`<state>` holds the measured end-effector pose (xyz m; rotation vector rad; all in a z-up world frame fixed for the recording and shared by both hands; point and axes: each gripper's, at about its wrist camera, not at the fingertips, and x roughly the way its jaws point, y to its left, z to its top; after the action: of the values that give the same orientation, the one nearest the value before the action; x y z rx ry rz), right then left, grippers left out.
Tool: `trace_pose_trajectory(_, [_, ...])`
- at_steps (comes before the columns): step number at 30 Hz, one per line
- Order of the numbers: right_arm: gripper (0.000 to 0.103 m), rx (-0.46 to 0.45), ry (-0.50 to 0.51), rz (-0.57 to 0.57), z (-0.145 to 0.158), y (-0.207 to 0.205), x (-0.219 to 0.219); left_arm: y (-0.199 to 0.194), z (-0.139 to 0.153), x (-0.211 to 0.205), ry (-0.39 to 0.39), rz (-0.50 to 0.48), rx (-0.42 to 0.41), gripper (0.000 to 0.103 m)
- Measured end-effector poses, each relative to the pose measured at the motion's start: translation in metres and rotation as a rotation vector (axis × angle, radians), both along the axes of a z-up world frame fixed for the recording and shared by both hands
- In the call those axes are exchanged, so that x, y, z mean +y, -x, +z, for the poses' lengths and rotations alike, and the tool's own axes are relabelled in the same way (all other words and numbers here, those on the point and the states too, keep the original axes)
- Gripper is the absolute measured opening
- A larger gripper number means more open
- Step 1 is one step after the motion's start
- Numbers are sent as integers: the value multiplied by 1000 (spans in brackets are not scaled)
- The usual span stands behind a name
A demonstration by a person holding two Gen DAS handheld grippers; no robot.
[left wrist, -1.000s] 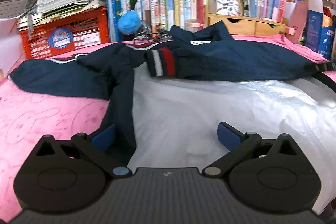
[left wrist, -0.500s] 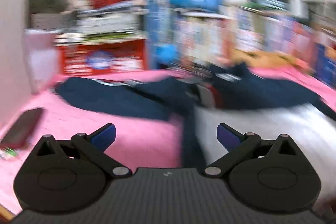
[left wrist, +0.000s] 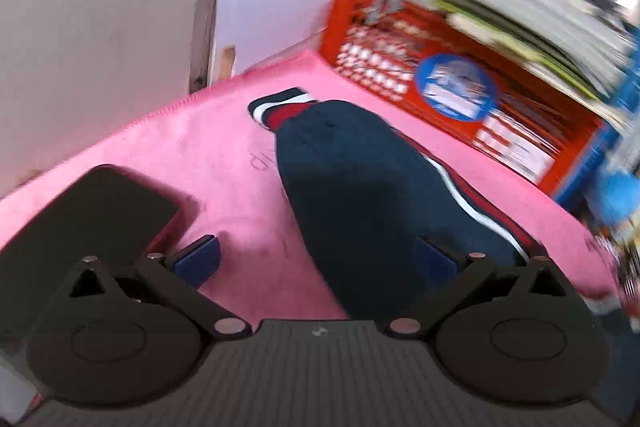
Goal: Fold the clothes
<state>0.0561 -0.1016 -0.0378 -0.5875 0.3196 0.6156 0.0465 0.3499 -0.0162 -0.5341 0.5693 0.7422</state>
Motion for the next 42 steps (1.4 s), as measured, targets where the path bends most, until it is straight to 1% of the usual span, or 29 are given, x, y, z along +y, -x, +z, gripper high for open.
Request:
trace_pose_trajectory(2, [93,14,26,7,-6,-10,21,-11,-2,13,-30,24,10,102])
trace_pose_trajectory(3, [93,29,31,8,-9,-16,28,-18,-4,16,-71,35,33,90])
trace_pose_trajectory(4, [93,47,27,14,-11,-20,31,-25,-5,19,-111,46,57,72])
trace_pose_trajectory(5, [93,63,25,19,-13,-24,34,-31,-7,22,-152,56,79,42])
trace_pose_trajectory(6, [91,76,29,25,-16,-27,35,-32,-4,21,-185,55,88,28])
trace_pose_trajectory(7, [86,91,30,31,-18,-29,37,-33,-2,21,-219,55,98,19])
trace_pose_trajectory(8, [65,114,22,38,-19,-32,37,-34,0,20,-252,55,107,11])
trace_pose_trajectory(9, [32,132,16,39,-19,-35,38,-35,3,19,-286,55,116,9])
trace_pose_trajectory(10, [18,117,18,13,-18,-37,36,-36,5,18,-324,57,126,9])
trace_pose_trajectory(12, [14,22,22,-57,-14,-42,29,-34,14,11,-513,128,173,8])
trace_pose_trajectory(13, [13,-7,19,-96,-9,-47,20,-33,17,12,-579,149,185,8])
trace_pose_trajectory(15, [12,-61,29,-196,3,-65,-6,-30,23,21,-631,160,206,8])
trace_pose_trajectory(17, [12,-119,56,-316,15,-87,-37,-28,27,30,-610,146,217,8])
trace_pose_trajectory(20, [12,-193,104,-616,31,-138,-111,-27,24,26,-676,132,254,9])
trace_pose_trajectory(23, [16,-215,179,-944,42,-174,-184,-26,12,19,-716,117,373,22])
trace_pose_trajectory(24, [34,-221,202,-1038,45,-184,-207,-26,7,18,-716,110,414,26])
trace_pose_trajectory(25, [51,-228,209,-1065,48,-180,-218,-24,3,17,-713,101,435,28])
trace_pose_trajectory(26, [91,-259,192,-1071,52,-171,-225,-19,3,16,-707,97,430,30])
trace_pose_trajectory(27, [102,-290,172,-1068,56,-162,-230,-15,4,14,-701,93,424,34])
trace_pose_trajectory(28, [103,-318,147,-1030,59,-150,-230,-8,6,12,-695,99,415,39])
trace_pose_trajectory(30, [103,-354,108,-967,66,-129,-223,5,15,5,-693,100,387,89])
trace_pose_trajectory(31, [103,-364,73,-936,70,-119,-216,12,19,1,-693,100,373,94])
trace_pose_trajectory(33, [103,-326,-48,-801,80,-100,-201,26,28,-6,-691,100,345,94])
trace_pose_trajectory(36, [102,-95,-237,-506,79,-88,-167,42,46,-30,-699,84,287,94])
trace_pose_trajectory(37, [101,-10,-292,-410,76,-87,-153,44,52,-41,-703,49,239,94])
trace_pose_trajectory(38, [95,85,-333,-324,69,-90,-135,46,59,-53,-707,13,192,94])
trace_pose_trajectory(40, [69,262,-374,-169,52,-100,-91,51,67,-83,-703,-97,95,95])
trace_pose_trajectory(41, [53,330,-364,-111,45,-104,-64,53,67,-100,-689,-173,54,97])
trace_pose_trajectory(42, [46,390,-338,-38,37,-106,-31,54,65,-116,-666,-258,18,98])
